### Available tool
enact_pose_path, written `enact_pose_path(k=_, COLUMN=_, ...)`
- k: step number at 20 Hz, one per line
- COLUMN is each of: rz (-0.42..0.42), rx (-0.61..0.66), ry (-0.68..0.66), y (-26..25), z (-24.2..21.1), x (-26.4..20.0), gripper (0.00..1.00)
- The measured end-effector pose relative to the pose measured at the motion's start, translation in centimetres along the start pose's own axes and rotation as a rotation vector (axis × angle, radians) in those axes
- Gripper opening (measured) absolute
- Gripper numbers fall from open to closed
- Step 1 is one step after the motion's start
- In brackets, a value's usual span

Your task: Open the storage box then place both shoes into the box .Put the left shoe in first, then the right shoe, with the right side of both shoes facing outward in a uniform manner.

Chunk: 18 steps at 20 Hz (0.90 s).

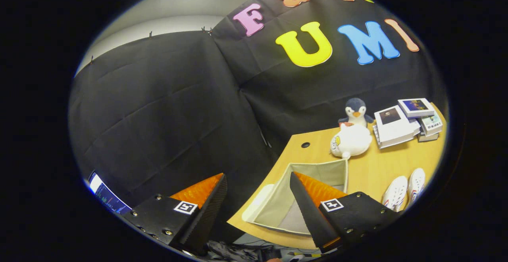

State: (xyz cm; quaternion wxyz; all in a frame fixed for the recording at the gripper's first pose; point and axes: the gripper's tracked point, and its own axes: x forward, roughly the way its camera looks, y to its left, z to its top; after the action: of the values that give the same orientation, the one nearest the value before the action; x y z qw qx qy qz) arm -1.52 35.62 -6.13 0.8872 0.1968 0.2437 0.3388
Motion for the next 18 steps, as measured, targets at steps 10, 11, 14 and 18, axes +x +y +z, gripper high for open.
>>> enact_pose_path(k=10, rz=-0.244, rx=-0.094, ry=-0.019, y=-14.1, z=1.2, x=-5.2, gripper=0.97)
enact_pose_path(k=11, rz=-0.262, rx=-0.09, ry=-0.014, y=-15.4, z=1.0, x=-5.6, gripper=0.97)
enact_pose_path(k=14, rz=-0.308, rx=-0.071, ry=0.003, y=-18.7, z=0.2, x=-6.4, gripper=0.98)
enact_pose_path(k=18, rz=-0.347, rx=-0.057, ry=0.04, y=-22.1, z=-1.6, x=-7.2, gripper=0.98)
